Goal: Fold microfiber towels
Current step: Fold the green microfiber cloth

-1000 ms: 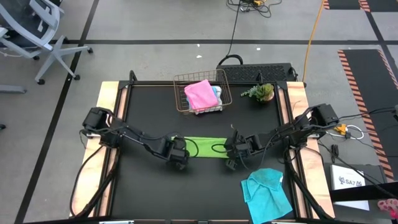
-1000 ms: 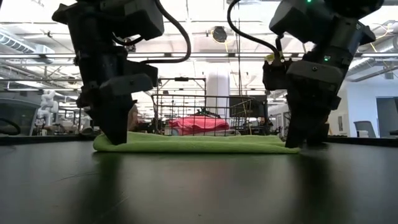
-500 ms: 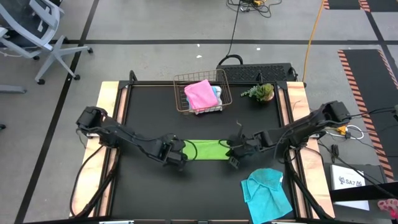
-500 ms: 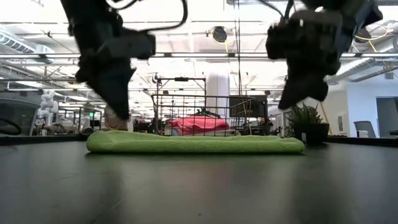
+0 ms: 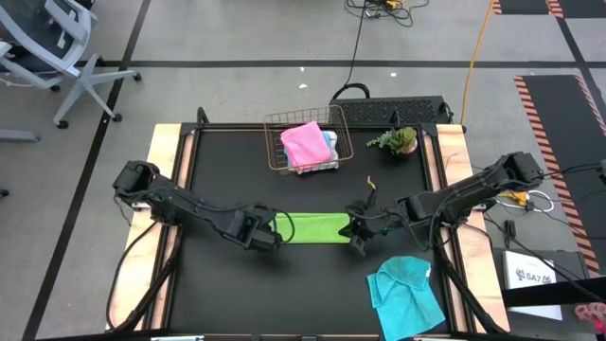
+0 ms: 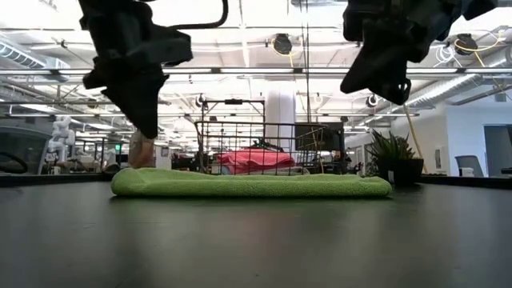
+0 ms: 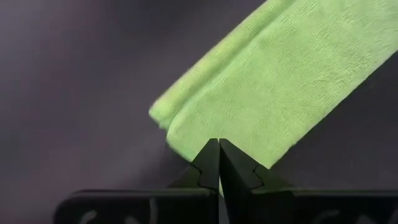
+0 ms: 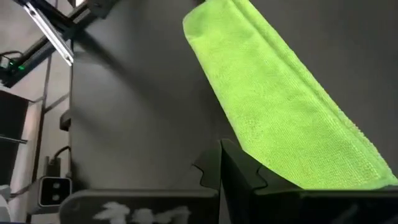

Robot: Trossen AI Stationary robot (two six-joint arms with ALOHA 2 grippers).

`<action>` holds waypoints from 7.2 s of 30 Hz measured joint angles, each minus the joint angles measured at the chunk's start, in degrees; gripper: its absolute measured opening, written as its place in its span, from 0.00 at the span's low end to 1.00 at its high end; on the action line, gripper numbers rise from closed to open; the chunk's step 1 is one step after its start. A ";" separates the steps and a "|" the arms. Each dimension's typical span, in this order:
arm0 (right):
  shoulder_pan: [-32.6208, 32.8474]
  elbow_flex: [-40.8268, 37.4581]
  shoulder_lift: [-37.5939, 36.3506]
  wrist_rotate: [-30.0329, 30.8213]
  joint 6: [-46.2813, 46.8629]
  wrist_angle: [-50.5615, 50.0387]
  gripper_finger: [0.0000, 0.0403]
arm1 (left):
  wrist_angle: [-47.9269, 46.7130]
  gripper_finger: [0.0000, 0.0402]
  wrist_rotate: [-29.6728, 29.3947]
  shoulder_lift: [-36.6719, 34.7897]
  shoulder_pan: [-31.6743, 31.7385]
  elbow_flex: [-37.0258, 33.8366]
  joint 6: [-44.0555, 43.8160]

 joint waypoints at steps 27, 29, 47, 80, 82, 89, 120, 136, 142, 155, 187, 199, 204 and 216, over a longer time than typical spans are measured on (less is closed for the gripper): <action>-4.27 -9.55 1.04 2.06 11.90 1.34 0.07 | 5.68 0.03 -2.15 0.00 4.56 0.00 12.59; -6.91 -9.55 1.04 -0.11 10.83 1.32 0.10 | 5.68 0.04 -2.15 0.00 5.13 0.00 15.58; -19.99 -9.60 4.28 -11.07 10.26 0.59 0.32 | 5.68 0.05 -1.99 0.00 13.37 0.00 35.23; -19.98 -9.60 11.32 -12.47 4.63 6.15 0.33 | 5.89 0.05 -0.45 0.00 14.80 0.00 26.54; -19.98 -9.60 11.45 -12.26 4.69 6.20 0.32 | 5.89 0.05 -0.45 0.00 14.80 0.00 26.43; -20.02 -9.55 12.41 -11.88 4.82 6.10 0.18 | 5.87 0.05 0.79 0.00 14.80 0.00 26.43; -19.98 -9.68 -8.90 -10.81 9.31 -19.01 0.00 | 5.64 0.05 1.04 -0.07 14.67 0.03 26.57; -19.93 -2.48 -7.45 -10.77 9.28 -17.04 0.00 | -9.81 0.01 -4.12 -16.10 10.74 0.11 18.52; -19.93 5.62 0.12 -10.81 5.60 -16.71 0.00 | -9.64 0.02 -5.21 -17.34 9.36 0.11 18.19; -19.31 30.87 26.39 -20.13 -2.11 -14.11 0.00 | -13.38 0.03 -5.16 -17.31 6.75 0.09 18.63; -13.13 36.98 48.21 -23.05 2.87 23.48 0.15 | -18.85 0.03 -2.43 -17.31 5.66 0.00 20.18; -11.28 36.96 46.85 -29.04 2.18 26.52 0.39 | -18.87 0.01 -2.37 -17.31 5.77 0.00 20.86; -12.51 36.96 45.01 -25.66 -3.94 16.72 0.34 | -18.17 0.02 -2.37 -17.31 5.77 0.00 20.54; -12.33 36.96 45.86 -20.25 -7.57 9.94 0.12 | -18.08 0.03 -2.40 -17.31 5.68 0.00 19.68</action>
